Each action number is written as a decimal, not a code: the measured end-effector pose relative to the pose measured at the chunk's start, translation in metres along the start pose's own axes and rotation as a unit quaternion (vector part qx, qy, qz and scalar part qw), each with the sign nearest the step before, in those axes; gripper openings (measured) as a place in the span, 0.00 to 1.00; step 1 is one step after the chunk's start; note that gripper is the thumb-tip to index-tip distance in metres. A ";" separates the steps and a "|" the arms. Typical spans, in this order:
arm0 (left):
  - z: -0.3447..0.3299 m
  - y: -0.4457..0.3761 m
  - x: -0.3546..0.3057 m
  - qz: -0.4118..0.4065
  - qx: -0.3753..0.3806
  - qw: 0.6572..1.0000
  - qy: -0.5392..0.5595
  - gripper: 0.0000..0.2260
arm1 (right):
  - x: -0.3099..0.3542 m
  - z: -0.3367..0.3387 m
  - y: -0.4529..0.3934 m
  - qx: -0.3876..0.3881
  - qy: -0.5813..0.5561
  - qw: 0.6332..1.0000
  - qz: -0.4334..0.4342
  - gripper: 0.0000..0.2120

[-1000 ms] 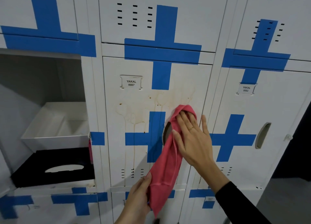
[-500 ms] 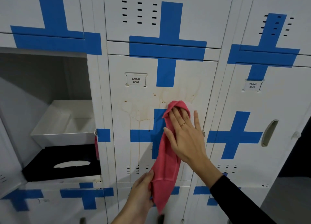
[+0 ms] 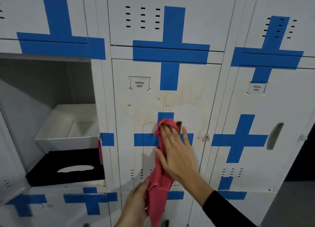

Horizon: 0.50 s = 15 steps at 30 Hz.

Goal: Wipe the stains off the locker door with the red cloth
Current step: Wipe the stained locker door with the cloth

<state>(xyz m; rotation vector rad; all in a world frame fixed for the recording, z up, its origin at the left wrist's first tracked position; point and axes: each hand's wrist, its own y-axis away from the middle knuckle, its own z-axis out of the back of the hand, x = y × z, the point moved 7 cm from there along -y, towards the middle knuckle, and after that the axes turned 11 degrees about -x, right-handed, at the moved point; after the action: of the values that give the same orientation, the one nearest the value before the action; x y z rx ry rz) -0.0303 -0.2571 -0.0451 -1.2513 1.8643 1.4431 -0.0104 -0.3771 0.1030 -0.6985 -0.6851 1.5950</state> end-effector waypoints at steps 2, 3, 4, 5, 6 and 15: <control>0.008 -0.008 0.002 -0.001 -0.020 1.000 -0.004 0.10 | -0.002 -0.008 0.015 0.028 0.017 0.999 0.025 0.31; 0.013 -0.014 0.005 0.001 -0.026 1.000 -0.002 0.12 | -0.006 -0.009 0.019 0.030 0.022 0.999 0.024 0.32; 0.017 -0.020 0.006 0.001 -0.028 1.000 0.000 0.13 | -0.010 -0.008 0.019 0.021 0.021 0.999 0.016 0.32; 0.020 -0.025 0.006 0.001 -0.027 1.000 0.003 0.14 | -0.012 -0.005 0.016 0.007 0.014 1.000 0.005 0.33; 0.022 -0.029 0.006 0.000 -0.026 1.000 0.009 0.14 | -0.012 -0.003 0.010 -0.007 0.001 1.000 -0.006 0.33; 0.022 -0.029 0.000 -0.002 -0.025 1.000 0.004 0.17 | 0.004 -0.013 0.020 0.024 -0.024 0.998 0.048 0.33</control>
<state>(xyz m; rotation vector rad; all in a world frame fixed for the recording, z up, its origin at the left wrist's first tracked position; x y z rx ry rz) -0.0093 -0.2373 -0.0670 -1.2863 1.8402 1.4928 -0.0137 -0.3746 0.0784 -0.6674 -0.6534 1.7150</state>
